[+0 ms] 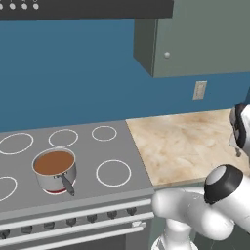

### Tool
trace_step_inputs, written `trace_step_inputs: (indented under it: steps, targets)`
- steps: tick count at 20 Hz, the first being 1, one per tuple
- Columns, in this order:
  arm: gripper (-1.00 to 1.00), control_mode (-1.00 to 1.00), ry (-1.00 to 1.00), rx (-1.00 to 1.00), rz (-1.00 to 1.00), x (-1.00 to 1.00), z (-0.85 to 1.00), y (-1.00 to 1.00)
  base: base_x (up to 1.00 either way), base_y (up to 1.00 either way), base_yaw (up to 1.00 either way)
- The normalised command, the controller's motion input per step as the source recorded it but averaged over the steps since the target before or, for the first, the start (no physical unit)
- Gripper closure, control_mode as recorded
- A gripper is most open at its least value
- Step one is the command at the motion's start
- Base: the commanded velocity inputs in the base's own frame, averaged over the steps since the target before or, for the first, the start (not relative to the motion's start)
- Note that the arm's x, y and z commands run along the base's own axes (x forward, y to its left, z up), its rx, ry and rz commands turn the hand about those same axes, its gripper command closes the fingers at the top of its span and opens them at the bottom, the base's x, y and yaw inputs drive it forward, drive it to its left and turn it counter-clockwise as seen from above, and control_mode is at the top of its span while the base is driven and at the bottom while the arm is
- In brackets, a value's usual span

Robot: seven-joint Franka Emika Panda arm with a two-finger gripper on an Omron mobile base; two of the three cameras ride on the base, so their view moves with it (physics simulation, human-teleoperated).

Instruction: Pick up the sugar cube(s) and place them in the saucepan with hot chocolate.

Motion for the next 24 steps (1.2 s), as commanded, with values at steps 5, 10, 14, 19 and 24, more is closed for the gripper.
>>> trace_step_inputs:
  steps: [5, 10, 14, 19, 24]
  targets:
    - [-1.0, -1.0, -0.02, 0.0, 0.0, 0.04, -0.39, 0.0, 0.0, 0.0, 0.0]
    - [-1.0, -1.0, 0.02, -0.01, 0.0, 0.0, -0.56, -0.05, 0.0, 0.0, 0.0]
    - [-1.0, -1.0, 0.07, 0.0, 0.0, 0.0, -0.68, -0.2, 0.0, 0.0, 0.0]
    - [-1.0, -1.0, 0.09, 0.0, 0.0, 0.0, -0.51, -0.3, 0.0, 0.0, 0.0]
    - [-1.0, -1.0, 0.01, 0.0, 0.0, 0.02, -0.18, -0.2, 0.0, 0.0, 0.0]
